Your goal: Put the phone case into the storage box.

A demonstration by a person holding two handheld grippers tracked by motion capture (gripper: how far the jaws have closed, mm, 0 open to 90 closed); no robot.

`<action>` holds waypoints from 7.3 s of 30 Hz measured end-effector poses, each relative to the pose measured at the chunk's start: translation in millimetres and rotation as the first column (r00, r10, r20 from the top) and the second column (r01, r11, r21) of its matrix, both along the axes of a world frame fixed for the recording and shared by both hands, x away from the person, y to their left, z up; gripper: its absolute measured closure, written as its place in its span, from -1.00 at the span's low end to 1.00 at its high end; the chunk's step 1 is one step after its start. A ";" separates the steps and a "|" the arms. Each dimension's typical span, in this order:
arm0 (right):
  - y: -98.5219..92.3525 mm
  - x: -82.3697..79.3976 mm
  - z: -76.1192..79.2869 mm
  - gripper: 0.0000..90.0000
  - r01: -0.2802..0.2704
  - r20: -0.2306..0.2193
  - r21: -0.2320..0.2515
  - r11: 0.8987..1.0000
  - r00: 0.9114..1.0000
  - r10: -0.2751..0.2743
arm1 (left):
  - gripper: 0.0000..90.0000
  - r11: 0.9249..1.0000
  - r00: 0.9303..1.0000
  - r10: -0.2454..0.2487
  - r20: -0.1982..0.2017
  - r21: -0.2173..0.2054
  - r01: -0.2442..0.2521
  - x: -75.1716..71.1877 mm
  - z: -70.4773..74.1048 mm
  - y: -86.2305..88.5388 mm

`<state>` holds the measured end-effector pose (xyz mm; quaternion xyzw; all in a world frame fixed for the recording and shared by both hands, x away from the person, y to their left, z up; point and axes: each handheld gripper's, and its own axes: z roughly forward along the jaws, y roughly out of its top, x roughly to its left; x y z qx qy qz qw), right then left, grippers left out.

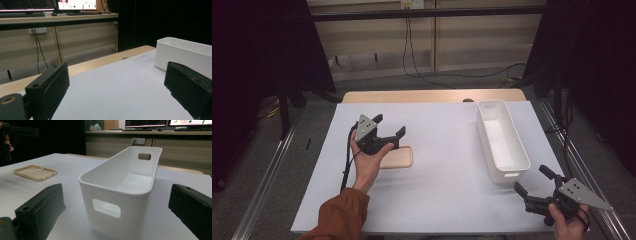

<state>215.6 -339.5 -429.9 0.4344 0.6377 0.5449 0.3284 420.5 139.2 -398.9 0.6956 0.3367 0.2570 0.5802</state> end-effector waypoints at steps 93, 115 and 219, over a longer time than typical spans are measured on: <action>1.0 0.7 -1.3 -1.00 -0.019 -0.011 -0.003 1.000 1.000 0.019 | 1.00 0.933 0.787 0.024 -0.617 0.297 0.204 63.2 -32.0 -34.1; 1.1 0.5 -1.8 -1.00 -0.030 -0.016 -0.005 1.000 0.999 0.030 | 1.00 0.922 0.765 -0.014 -0.644 0.288 0.260 55.7 -46.1 -39.6; 2.4 0.2 -1.9 -1.00 -0.035 -0.016 -0.016 0.999 0.999 0.035 | 1.00 0.885 0.756 -0.129 -0.641 0.269 0.379 -27.7 -46.6 -32.1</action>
